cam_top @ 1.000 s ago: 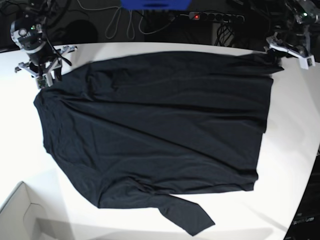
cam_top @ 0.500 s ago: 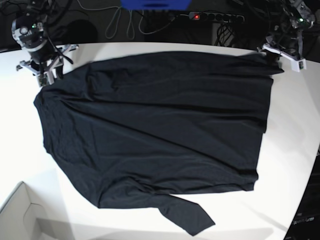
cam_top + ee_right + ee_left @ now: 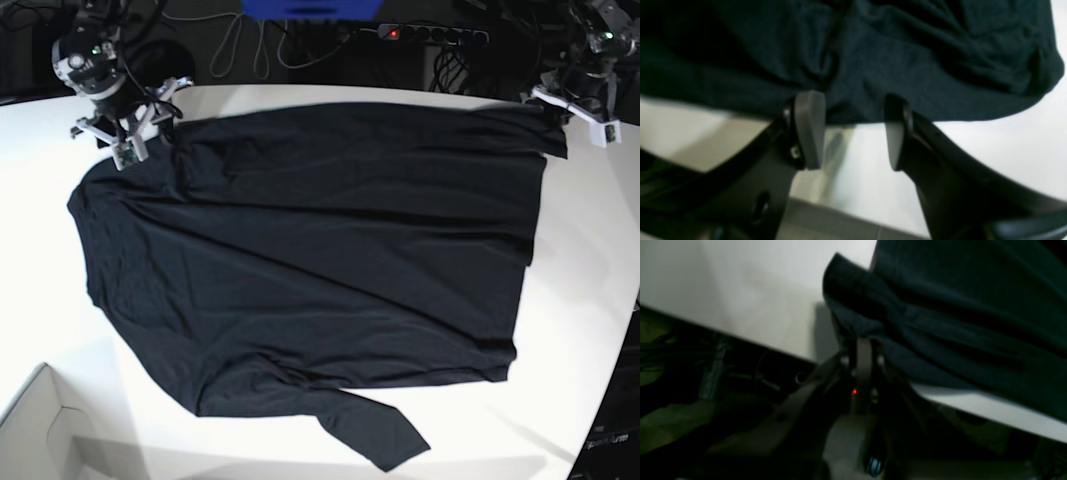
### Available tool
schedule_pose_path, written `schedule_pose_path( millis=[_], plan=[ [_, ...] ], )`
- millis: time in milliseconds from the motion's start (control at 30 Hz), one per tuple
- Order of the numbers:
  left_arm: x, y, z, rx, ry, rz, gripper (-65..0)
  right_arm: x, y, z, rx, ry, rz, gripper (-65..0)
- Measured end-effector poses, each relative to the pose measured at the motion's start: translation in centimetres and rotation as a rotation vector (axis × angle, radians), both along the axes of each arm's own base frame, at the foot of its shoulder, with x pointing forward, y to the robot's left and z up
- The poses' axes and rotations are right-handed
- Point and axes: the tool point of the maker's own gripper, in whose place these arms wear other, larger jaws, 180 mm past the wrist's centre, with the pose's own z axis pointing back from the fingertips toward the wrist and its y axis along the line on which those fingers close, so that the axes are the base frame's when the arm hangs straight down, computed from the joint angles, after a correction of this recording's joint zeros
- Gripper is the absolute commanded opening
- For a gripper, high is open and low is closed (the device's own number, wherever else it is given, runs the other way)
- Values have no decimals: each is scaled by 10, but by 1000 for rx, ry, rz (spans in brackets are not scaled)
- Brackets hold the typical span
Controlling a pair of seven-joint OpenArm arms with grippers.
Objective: Layout the t-shirt on the table in an organized manner, then fold the t-shirt properly
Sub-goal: 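Grasp the collar edge corners with both grippers and pull them apart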
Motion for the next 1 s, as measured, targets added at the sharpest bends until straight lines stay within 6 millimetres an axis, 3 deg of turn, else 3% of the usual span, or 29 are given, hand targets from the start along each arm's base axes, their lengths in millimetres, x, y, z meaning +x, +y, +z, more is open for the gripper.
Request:
schedule_pose_path(
  millis=[633, 700, 833, 1000],
  plan=[
    [-5, 1, -2, 1, 11, 2, -650, -7, 12, -22, 75, 33, -4, -361],
    [-5, 1, -2, 0, 11, 2, -650, -6, 11, -22, 75, 31, -4, -412],
    [-5, 1, -1, 2, 9, 1, -650, -6, 9, -21, 69, 29, -2, -635],
    [-4, 1, 1, 6, 5, -1, -650, -12, 6, -18, 41, 44, 3, -650]
  ],
)
